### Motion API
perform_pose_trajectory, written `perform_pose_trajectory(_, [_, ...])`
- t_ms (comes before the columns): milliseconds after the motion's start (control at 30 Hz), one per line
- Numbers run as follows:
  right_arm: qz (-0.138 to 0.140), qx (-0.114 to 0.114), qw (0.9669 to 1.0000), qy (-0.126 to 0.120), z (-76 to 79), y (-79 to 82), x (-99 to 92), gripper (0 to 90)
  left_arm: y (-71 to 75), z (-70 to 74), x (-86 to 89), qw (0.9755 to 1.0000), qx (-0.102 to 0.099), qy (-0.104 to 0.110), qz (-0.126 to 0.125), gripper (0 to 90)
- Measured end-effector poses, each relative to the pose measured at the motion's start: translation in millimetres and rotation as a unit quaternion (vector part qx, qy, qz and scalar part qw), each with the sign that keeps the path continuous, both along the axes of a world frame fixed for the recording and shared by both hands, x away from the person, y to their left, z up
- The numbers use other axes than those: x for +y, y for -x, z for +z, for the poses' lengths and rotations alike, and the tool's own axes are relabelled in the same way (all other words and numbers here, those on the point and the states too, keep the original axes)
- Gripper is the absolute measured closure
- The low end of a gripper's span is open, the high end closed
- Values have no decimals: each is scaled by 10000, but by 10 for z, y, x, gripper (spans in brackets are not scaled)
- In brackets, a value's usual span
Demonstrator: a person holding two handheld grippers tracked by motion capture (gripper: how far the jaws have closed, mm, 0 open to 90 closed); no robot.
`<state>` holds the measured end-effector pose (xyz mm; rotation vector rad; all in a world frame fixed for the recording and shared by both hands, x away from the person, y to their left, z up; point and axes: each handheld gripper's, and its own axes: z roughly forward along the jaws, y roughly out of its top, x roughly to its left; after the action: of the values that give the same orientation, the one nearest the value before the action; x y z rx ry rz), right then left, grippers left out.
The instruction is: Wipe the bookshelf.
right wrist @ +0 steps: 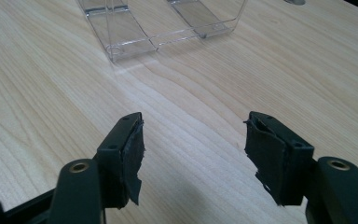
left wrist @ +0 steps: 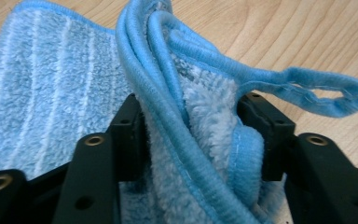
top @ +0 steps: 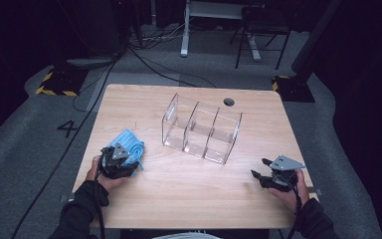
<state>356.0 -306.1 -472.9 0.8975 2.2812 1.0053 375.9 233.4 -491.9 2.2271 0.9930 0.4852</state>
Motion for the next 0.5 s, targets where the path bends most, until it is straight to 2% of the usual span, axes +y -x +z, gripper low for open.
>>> perform_pose_trajectory(67, [10,0,10000,28,-7,-2,12,374,7,10,-15,10000,-9,-48,69,427])
perform_pose_trajectory(133, [24,16,10000,23,-10,-3,18,372,16,29,-38,9998,-65,-114,146,355])
perform_pose_trajectory(233, [9,36,10000,12,-12,-5,14,372,31,78,-58,9995,-180,-244,128,331])
perform_pose_trajectory(267, [4,45,10000,2,-15,-9,12,372,31,102,-58,9994,-203,-213,198,322])
perform_pose_trajectory(333, [-10,52,10000,0,-21,-14,11,371,29,175,-24,9993,-281,43,252,291])
perform_pose_trajectory(367, [-13,64,10000,-1,-23,-16,12,372,35,213,-10,9990,-336,101,259,288])
perform_pose_trajectory(500, [-14,70,10000,10,-27,-20,16,369,61,295,7,9984,-455,208,266,263])
